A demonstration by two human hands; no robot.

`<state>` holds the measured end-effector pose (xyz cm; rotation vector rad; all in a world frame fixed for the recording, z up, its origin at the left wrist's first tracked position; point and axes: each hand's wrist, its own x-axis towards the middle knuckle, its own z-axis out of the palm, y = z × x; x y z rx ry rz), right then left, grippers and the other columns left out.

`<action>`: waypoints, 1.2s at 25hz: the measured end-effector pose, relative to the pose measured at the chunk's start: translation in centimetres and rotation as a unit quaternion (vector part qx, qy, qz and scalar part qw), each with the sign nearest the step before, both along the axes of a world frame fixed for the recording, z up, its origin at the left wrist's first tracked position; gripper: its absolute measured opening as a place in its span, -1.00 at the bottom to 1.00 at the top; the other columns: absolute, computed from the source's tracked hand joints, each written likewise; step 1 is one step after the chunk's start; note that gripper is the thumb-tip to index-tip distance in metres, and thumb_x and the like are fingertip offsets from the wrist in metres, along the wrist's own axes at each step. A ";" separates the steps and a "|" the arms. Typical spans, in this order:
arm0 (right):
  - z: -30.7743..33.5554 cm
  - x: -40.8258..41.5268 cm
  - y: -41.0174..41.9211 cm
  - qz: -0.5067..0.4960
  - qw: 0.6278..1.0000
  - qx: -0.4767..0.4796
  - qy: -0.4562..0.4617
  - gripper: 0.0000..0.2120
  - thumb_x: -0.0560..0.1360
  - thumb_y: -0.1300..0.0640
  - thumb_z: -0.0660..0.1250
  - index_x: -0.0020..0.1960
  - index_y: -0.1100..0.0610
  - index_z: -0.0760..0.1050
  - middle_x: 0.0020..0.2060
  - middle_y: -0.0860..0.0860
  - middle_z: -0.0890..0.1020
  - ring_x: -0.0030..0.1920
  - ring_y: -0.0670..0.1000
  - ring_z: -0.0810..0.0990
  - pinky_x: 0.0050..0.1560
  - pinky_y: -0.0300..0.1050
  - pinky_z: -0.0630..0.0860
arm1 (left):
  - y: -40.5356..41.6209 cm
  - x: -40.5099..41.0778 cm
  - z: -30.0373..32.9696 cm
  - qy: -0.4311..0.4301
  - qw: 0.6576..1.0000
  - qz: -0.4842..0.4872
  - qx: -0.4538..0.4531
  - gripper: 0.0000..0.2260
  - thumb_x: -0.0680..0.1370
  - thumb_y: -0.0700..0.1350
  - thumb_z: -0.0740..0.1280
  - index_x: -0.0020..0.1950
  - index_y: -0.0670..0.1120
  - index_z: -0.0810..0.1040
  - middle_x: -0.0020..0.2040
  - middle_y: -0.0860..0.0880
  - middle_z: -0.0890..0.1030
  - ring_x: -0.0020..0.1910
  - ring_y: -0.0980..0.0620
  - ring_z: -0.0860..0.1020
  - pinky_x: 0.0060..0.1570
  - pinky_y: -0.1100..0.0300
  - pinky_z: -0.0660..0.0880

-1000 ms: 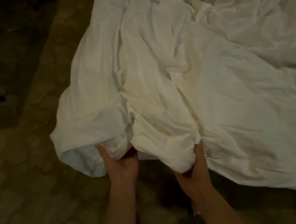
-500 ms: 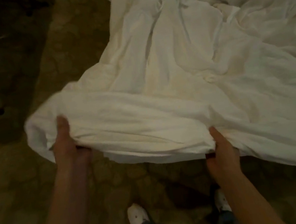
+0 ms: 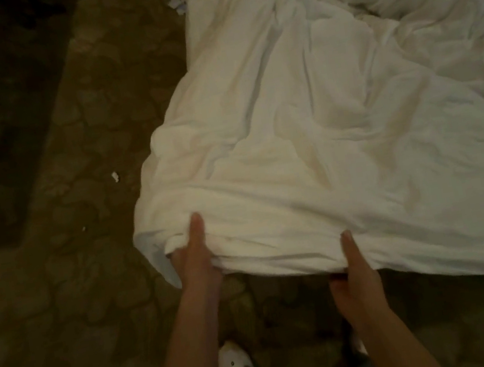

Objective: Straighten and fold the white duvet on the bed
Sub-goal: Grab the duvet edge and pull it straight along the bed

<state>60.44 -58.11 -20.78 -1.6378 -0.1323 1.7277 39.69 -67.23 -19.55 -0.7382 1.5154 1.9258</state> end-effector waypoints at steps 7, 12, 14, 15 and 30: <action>-1.3 4.4 -0.3 0.125 0.988 -0.027 0.090 -0.39 0.40 -0.32 0.45 0.34 -0.03 0.50 0.32 0.11 0.59 0.32 0.15 0.56 0.41 0.13 0.43 | -2.3 7.7 -3.3 -0.147 0.971 -0.129 0.138 -0.22 0.33 0.28 0.54 0.46 0.06 0.39 0.35 -0.08 0.55 0.28 -0.15 0.55 0.27 -0.15 0.47; 0.6 12.1 6.5 -0.003 0.988 0.018 0.153 -0.16 0.28 -0.25 0.61 0.44 0.05 0.45 0.33 0.18 0.57 0.33 0.26 0.55 0.43 0.23 0.39 | 6.3 16.6 -1.4 -0.154 0.974 -0.137 0.098 -0.22 0.22 0.14 0.63 0.38 -0.04 0.50 0.24 -0.07 0.63 0.18 -0.12 0.61 0.25 -0.16 0.51; 1.4 14.0 9.1 0.001 0.993 0.021 0.120 -0.24 0.29 -0.20 0.62 0.39 0.05 0.49 0.26 0.16 0.63 0.27 0.25 0.60 0.37 0.28 0.45 | 8.3 17.4 -1.9 -0.131 0.987 -0.078 0.046 -0.39 0.29 0.01 0.60 0.29 -0.10 0.56 0.20 -0.11 0.65 0.12 -0.12 0.64 0.21 -0.17 0.54; 1.8 14.7 9.9 0.012 0.995 0.017 0.093 -0.34 0.36 -0.15 0.57 0.38 0.06 0.51 0.23 0.13 0.65 0.24 0.22 0.62 0.34 0.28 0.47 | 8.5 17.7 -2.5 -0.123 0.991 -0.050 0.035 -0.48 0.34 -0.02 0.59 0.25 -0.10 0.58 0.19 -0.11 0.65 0.11 -0.13 0.64 0.19 -0.17 0.54; 3.4 28.8 19.5 0.030 0.995 -0.011 0.091 -0.35 0.45 -0.11 0.49 0.45 0.14 0.45 0.26 0.12 0.63 0.21 0.17 0.63 0.32 0.15 0.50 | 20.6 38.7 1.6 -0.121 0.974 -0.100 0.161 -0.27 0.30 0.20 0.56 0.42 0.02 0.48 0.28 -0.04 0.61 0.25 -0.13 0.57 0.30 -0.16 0.46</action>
